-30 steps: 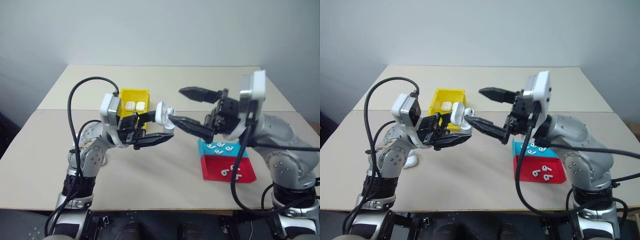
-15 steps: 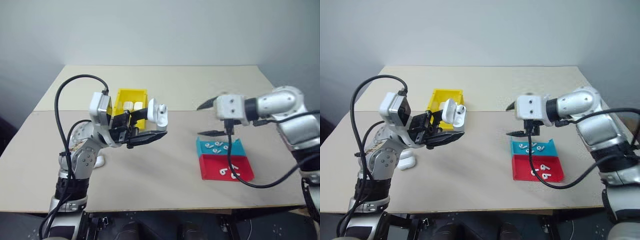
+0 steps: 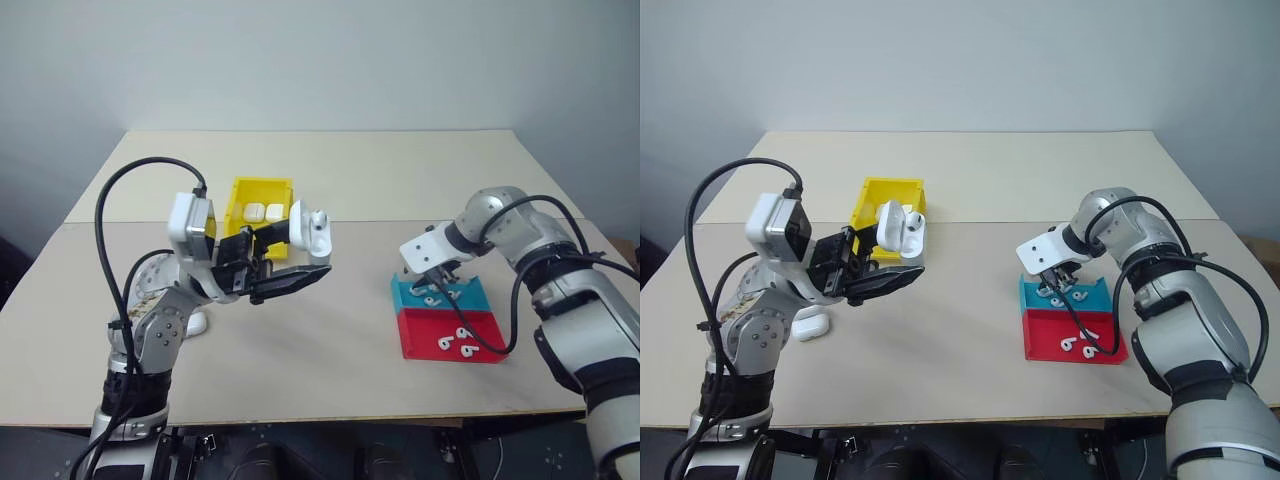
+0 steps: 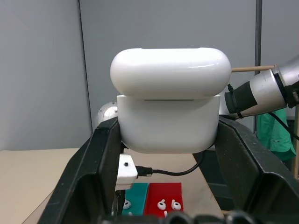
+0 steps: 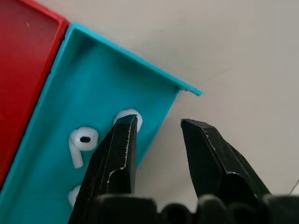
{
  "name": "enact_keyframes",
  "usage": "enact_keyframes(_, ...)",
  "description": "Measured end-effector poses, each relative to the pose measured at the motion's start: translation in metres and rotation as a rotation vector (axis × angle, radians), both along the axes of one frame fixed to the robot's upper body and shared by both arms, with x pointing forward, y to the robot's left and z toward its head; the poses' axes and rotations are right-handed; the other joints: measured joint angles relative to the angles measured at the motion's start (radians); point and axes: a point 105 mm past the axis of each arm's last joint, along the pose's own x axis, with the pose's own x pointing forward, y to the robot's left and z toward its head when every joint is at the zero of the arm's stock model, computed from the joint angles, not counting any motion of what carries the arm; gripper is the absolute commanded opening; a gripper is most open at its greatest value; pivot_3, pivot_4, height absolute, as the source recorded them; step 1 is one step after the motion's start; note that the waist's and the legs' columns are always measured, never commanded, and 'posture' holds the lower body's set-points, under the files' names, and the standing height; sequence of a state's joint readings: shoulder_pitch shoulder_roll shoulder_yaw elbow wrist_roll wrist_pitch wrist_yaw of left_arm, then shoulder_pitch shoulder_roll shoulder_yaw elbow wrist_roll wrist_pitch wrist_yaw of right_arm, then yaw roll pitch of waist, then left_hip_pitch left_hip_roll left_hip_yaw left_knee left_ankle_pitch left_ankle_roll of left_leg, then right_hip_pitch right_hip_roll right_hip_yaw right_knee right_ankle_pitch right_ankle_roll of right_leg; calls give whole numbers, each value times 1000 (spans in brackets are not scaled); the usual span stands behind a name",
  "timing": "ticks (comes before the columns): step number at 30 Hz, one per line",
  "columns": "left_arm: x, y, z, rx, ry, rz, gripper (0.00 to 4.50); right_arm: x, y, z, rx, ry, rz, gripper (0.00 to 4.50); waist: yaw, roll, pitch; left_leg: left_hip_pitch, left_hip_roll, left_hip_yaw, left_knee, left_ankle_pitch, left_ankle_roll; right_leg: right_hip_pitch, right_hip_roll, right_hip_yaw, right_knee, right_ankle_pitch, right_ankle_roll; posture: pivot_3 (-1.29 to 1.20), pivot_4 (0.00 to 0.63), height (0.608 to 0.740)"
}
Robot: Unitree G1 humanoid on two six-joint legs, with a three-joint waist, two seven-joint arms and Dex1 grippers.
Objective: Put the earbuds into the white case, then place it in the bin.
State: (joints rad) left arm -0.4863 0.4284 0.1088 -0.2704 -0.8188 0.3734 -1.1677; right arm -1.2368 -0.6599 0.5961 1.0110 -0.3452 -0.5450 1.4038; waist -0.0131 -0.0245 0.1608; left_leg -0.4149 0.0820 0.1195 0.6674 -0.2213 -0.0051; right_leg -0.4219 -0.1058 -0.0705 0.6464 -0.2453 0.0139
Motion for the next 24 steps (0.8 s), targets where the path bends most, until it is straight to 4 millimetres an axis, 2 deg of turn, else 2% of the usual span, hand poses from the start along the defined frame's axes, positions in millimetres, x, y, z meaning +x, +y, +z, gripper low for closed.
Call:
enact_keyframes(4,-2,1,-2,-5,8,21,2750,1,-1,-6,-45,18,12,1884,-1,0,0,0,0,0,0,0,0,0,0,0,0,0,0,0,150,740)
enact_keyframes(24,-5,3,-1,-7,7,58,2750,-2,-4,-7,-69,72,20,1884,-1,0,0,1,0,0,0,1,-2,0,0,0,1,0,0,0,150,740)
